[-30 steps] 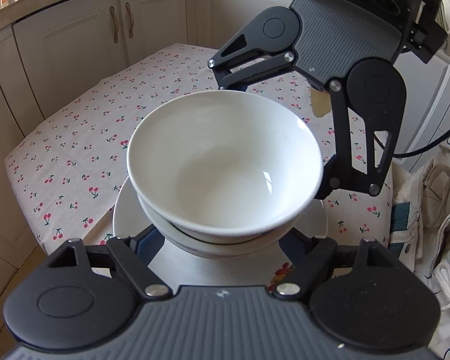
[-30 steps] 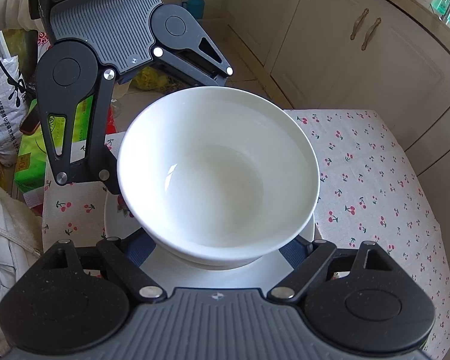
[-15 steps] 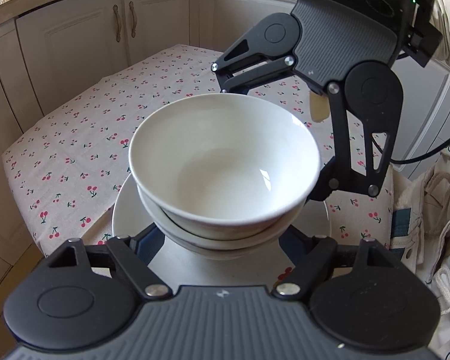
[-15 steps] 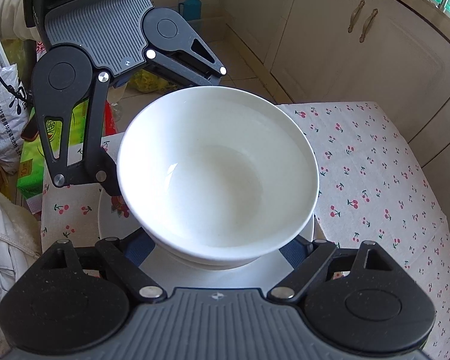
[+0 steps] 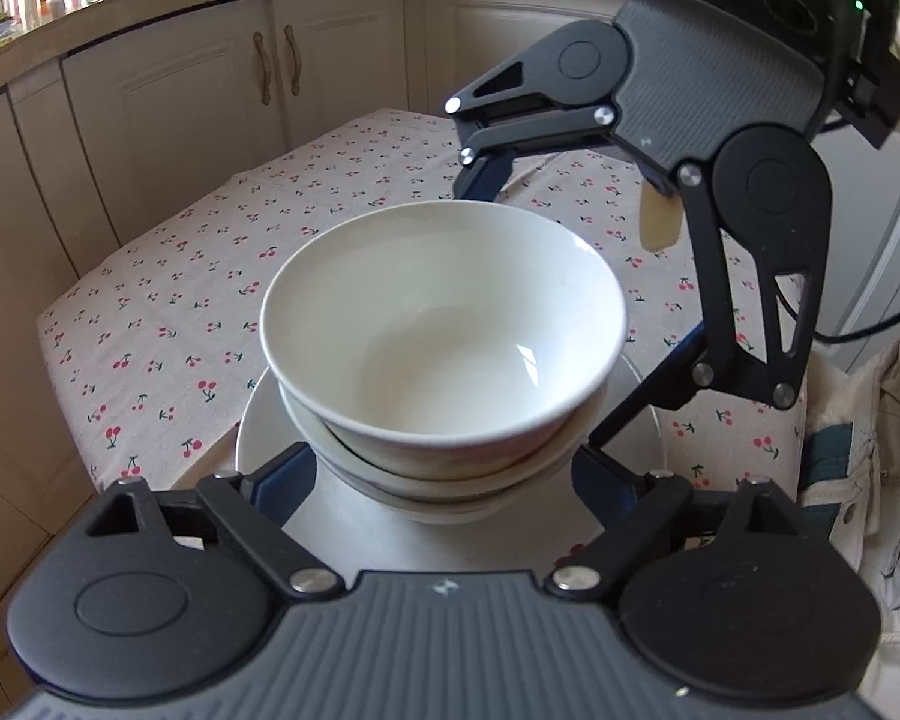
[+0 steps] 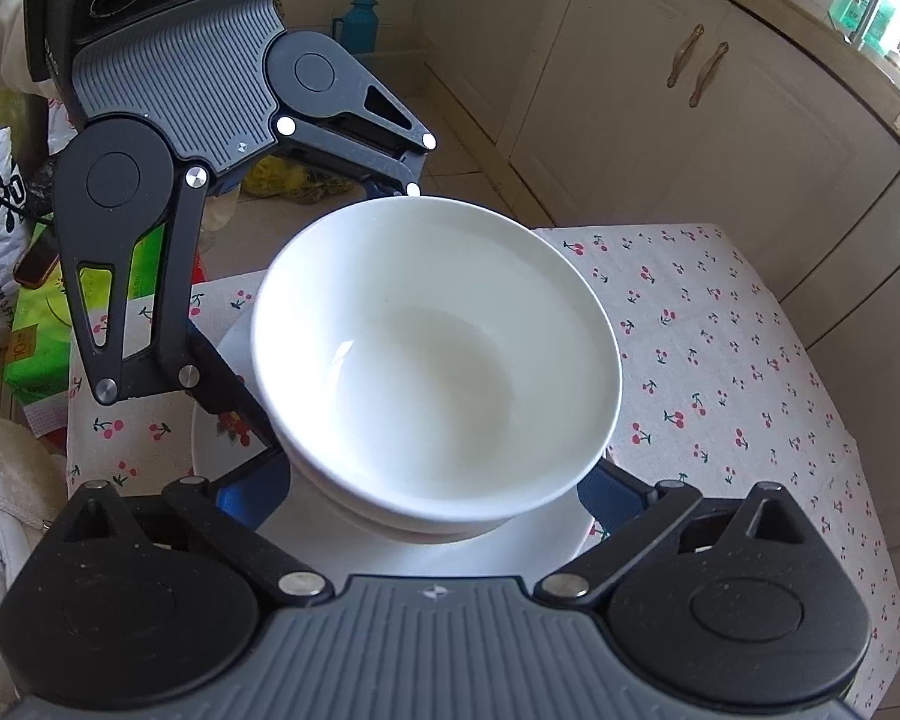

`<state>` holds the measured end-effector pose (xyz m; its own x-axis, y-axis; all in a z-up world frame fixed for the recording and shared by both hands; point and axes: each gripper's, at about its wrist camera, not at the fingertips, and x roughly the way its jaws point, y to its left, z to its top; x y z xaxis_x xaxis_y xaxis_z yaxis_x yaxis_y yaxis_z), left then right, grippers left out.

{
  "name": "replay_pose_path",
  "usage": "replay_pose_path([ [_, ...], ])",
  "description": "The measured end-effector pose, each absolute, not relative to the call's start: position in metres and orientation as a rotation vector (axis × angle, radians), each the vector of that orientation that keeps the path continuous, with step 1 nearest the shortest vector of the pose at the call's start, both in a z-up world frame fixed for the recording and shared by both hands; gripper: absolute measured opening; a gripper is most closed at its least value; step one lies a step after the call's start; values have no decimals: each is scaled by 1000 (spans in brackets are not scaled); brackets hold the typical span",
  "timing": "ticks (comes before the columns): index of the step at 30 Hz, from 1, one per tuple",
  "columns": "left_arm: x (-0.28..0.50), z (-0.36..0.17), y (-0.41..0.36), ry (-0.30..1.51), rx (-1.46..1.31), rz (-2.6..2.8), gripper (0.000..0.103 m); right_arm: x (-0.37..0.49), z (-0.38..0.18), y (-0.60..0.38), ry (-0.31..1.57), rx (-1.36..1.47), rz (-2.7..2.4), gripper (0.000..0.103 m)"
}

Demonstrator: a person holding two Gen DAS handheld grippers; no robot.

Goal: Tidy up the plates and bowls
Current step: 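Open both grippers and withdraw them from the bowl stack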

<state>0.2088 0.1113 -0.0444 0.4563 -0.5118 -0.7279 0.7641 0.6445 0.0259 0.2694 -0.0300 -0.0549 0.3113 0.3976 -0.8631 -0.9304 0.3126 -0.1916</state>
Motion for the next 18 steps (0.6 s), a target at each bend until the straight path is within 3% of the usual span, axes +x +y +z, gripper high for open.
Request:
replay_pose_path([
  [12,149,-33,102,640,340,-630,102,239,-44,-50,755,-739,800,103],
  [18,116,-26,98,553,208,-478,102,222,-38,-72,770,-555,615,103],
])
